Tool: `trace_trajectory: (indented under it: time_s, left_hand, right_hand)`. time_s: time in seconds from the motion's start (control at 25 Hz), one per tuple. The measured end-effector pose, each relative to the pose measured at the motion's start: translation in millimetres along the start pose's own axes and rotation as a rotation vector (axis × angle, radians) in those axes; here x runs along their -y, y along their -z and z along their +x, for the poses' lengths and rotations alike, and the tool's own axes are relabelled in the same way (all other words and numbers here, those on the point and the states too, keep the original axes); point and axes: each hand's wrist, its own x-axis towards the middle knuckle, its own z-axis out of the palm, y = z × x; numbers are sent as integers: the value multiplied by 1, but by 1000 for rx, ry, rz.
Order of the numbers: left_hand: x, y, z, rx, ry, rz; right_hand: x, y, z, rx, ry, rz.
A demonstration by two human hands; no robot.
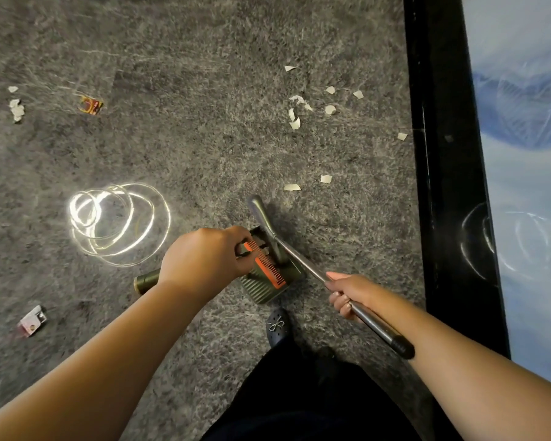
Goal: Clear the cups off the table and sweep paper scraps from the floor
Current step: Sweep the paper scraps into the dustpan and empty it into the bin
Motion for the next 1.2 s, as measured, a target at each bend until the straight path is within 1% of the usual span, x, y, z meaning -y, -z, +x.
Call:
trace_trajectory:
  time_s: [0.12, 0.32, 0.52, 0.64, 0.8, 0.92, 1.2]
  left_hand:
    - [7, 4, -2, -1, 17, -27]
    - [8, 10, -15, -54, 75, -69]
    - [2, 20, -6, -169, 148, -133]
    - [-4, 23, 8, -192, 161, -153]
    - [-10, 25, 43, -184, 160, -150]
    - [-9, 28, 80, -176, 185, -132]
    - [-18, 33, 166, -138, 295, -150]
  right_hand:
    - [1, 2, -34, 17, 49, 76]
    - [14, 5, -81, -31, 153, -39]
    - [36, 8, -100, -90, 227, -59]
    - [43, 15, -100, -119, 271, -67]
    - [65, 39, -97, -143, 301, -42]
    - [94, 63, -87, -177, 299, -39]
    - [188, 115, -65, -212, 262, -3]
